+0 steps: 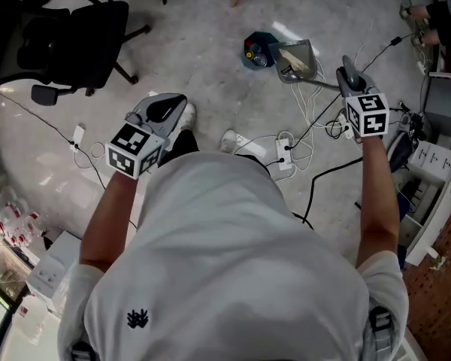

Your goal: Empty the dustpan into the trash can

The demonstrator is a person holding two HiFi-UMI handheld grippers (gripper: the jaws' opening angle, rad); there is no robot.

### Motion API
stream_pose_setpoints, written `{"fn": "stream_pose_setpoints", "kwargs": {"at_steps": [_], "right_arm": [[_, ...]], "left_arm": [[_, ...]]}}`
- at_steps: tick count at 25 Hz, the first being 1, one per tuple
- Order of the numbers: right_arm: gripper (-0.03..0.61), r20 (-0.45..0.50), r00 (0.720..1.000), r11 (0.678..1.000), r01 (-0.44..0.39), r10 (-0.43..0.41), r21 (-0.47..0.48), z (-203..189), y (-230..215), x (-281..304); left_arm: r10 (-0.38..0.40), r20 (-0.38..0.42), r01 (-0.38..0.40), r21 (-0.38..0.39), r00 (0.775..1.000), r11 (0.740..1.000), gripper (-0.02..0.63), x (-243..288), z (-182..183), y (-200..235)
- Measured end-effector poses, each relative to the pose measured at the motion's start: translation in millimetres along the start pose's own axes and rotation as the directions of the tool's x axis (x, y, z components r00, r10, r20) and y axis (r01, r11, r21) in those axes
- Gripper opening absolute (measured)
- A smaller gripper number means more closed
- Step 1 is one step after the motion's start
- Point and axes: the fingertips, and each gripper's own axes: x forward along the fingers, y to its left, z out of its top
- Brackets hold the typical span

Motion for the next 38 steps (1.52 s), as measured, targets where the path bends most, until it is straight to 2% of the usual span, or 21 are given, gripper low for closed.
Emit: {"fn": "stream_pose_setpoints", "kwargs": {"at_steps": [9, 16, 21, 26, 35, 38], "right_arm": [[0.023, -0.119, 0.993, 0.988, -0.012, -0.006, -0.153, 17, 13, 60], [0.020, -0.145, 0.989, 0.990, 0.015, -0.036, -0.143, 33, 15, 74], [0.021, -0.180, 0.982, 0.972, 0.007, -0.051, -0.236, 42, 30, 83], [0.020, -0.220, 0.974, 0.930, -0.032, -0.054, -0.367, 37, 58, 97], [0.020, -0.249, 0.967, 0.830, -0.098, -0.051, -0.549, 38, 110, 112], [0.020, -0.260, 0.964, 0.787, -0.121, -0.051, -0.604, 38, 130, 117]], "left_arm": [[-0.033, 0.005, 0.033, -0.016, 0.999, 0.999, 0.057, 8, 7, 47], [-0.054, 0.005, 0.054, -0.024, 0.999, 0.998, 0.057, 9, 4, 62], [-0.054, 0.006, 0.054, -0.031, 0.999, 0.998, 0.057, 6, 1, 75], [-0.058, 0.005, 0.058, -0.030, 0.998, 0.998, 0.057, 0, -2, 83], [-0.071, 0.003, 0.071, -0.037, 0.997, 0.997, 0.057, -3, -8, 99], [-0.080, 0.001, 0.080, -0.038, 0.997, 0.996, 0.057, -4, -10, 103]]}}
